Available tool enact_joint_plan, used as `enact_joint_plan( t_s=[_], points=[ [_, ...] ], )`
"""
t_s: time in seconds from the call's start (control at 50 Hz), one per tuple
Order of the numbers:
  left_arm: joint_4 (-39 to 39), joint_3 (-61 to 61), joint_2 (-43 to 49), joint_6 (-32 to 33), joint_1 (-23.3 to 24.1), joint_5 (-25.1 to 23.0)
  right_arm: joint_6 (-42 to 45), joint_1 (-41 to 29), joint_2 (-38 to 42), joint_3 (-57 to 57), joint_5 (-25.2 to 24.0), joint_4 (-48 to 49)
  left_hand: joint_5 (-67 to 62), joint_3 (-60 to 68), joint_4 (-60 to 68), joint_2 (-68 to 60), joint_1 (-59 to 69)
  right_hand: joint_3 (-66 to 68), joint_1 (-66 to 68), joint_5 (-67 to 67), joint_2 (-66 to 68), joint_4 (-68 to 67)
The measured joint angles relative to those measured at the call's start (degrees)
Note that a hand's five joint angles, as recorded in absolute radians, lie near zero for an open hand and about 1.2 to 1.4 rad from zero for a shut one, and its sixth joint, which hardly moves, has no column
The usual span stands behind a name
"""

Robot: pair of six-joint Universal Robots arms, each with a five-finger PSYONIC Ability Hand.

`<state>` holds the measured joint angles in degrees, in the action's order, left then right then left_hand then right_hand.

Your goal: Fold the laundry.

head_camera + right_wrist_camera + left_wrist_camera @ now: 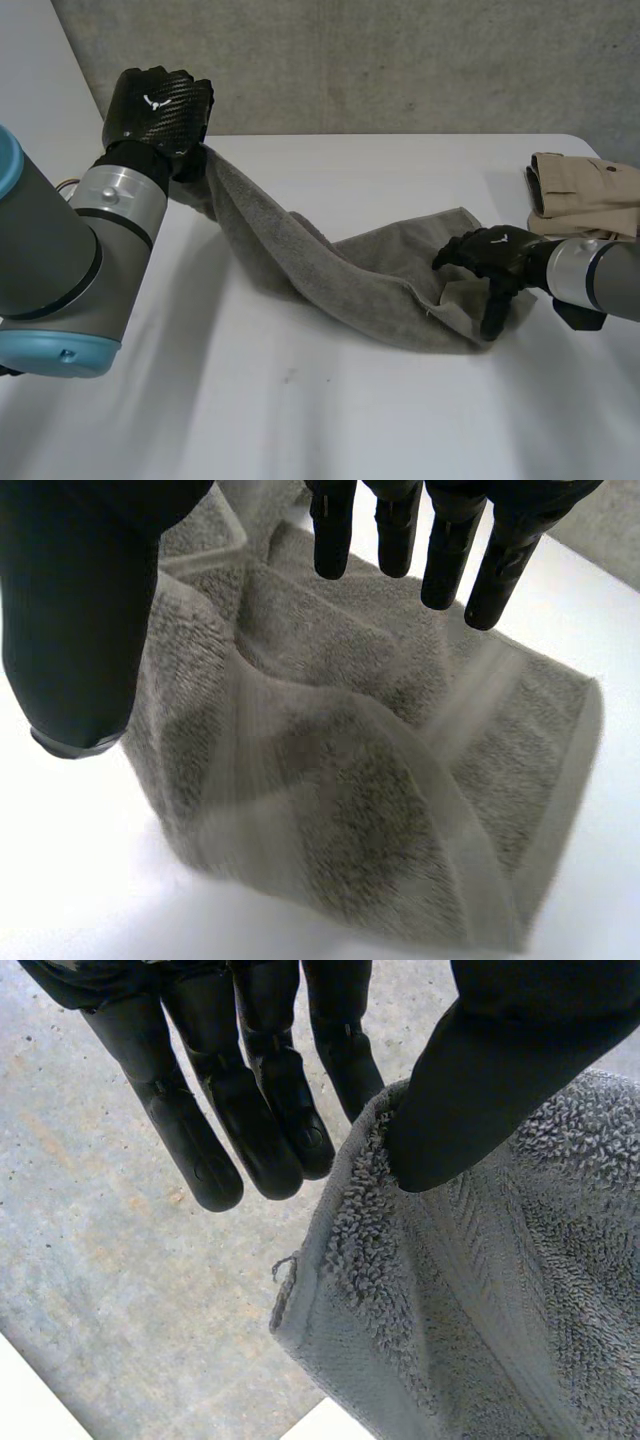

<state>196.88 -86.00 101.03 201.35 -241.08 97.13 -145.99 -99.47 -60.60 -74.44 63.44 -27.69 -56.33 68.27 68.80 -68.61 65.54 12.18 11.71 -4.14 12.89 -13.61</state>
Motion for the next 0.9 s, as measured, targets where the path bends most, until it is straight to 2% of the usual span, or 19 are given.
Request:
enact_joint_plan(
  t_s=[0.22,0.3,0.32,0.34,0.48,0.56,0.6,0.62,0.66,0.7,0.72,0.84,0.9],
  points=[
    [0.0,-0.6,-0.2,0.0,-0.1,0.0,-2.2,-3.3,3.6,1.9,0.1,-1.8,0.0,0.0,0.0,0.0,0.0,0.5,0.2,-0.2,0.3,-0.2],
    [0.1,-0.5,0.3,-0.1,-0.6,-0.1,-1.6,-5.4,7.5,4.1,1.7,-1.7,0.0,0.0,0.0,0.0,0.0,31.0,28.4,-27.4,32.1,-29.2],
    [0.1,-0.5,0.3,-0.1,-0.6,-0.1,-1.6,-5.4,7.5,4.1,1.7,-1.7,0.0,0.0,0.0,0.0,0.0,31.0,28.4,-27.4,32.1,-29.2],
    [0.2,-0.2,0.7,-0.1,-0.9,-0.1,-1.4,-5.9,8.8,6.1,3.7,-1.2,0.0,0.0,0.0,0.0,0.0,52.2,44.1,-48.1,51.9,-50.3],
    [1.7,1.9,3.8,0.0,-2.5,-0.4,-0.5,-7.6,10.8,14.6,13.4,3.7,0.0,0.0,0.0,0.0,0.0,55.5,45.1,-52.3,53.8,-54.4],
    [2.4,3.8,5.4,0.4,-3.1,-0.9,-0.1,-8.2,10.8,17.3,15.4,6.1,0.0,0.0,0.0,0.0,0.0,55.5,45.1,-52.3,53.8,-54.4],
    [4.8,11.7,10.1,2.3,-4.6,-3.0,0.8,-9.6,10.5,25.1,17.8,14.1,0.0,0.2,0.0,-0.1,0.0,55.6,45.1,-52.3,53.8,-54.5],
    [4.8,11.7,10.1,2.3,-4.6,-3.0,0.8,-9.6,10.5,25.1,17.8,14.1,0.0,0.2,0.0,-0.1,0.0,55.6,45.1,-52.3,53.8,-54.5],
    [8.1,22.4,14.8,5.0,-6.0,-4.7,1.0,-10.8,10.1,31.3,19.1,21.6,0.0,0.2,0.1,-0.1,0.0,55.6,45.1,-52.3,53.8,-54.5],
    [8.8,24.4,15.5,5.4,-6.2,-4.9,0.8,-11.3,9.7,33.6,19.6,25.1,0.0,0.2,0.1,-0.1,0.0,55.6,45.1,-52.3,53.8,-54.5],
    [11.8,31.8,17.8,6.7,-7.0,-5.2,0.4,-12.1,8.8,36.7,20.7,31.1,0.0,0.2,0.1,-0.2,0.0,55.6,45.1,-52.3,53.8,-54.5],
    [19.1,43.3,20.4,7.0,-8.0,-5.1,-0.5,-13.0,5.4,38.7,23.5,43.9,0.0,0.2,0.1,-0.2,0.0,55.6,45.1,-52.3,53.8,-54.5],
    [21.3,43.9,20.5,6.2,-8.1,-5.0,-0.6,-13.2,3.1,36.2,24.5,48.2,0.0,0.2,0.1,-0.2,0.0,55.6,45.1,-52.6,53.8,-54.5]
  ],
)
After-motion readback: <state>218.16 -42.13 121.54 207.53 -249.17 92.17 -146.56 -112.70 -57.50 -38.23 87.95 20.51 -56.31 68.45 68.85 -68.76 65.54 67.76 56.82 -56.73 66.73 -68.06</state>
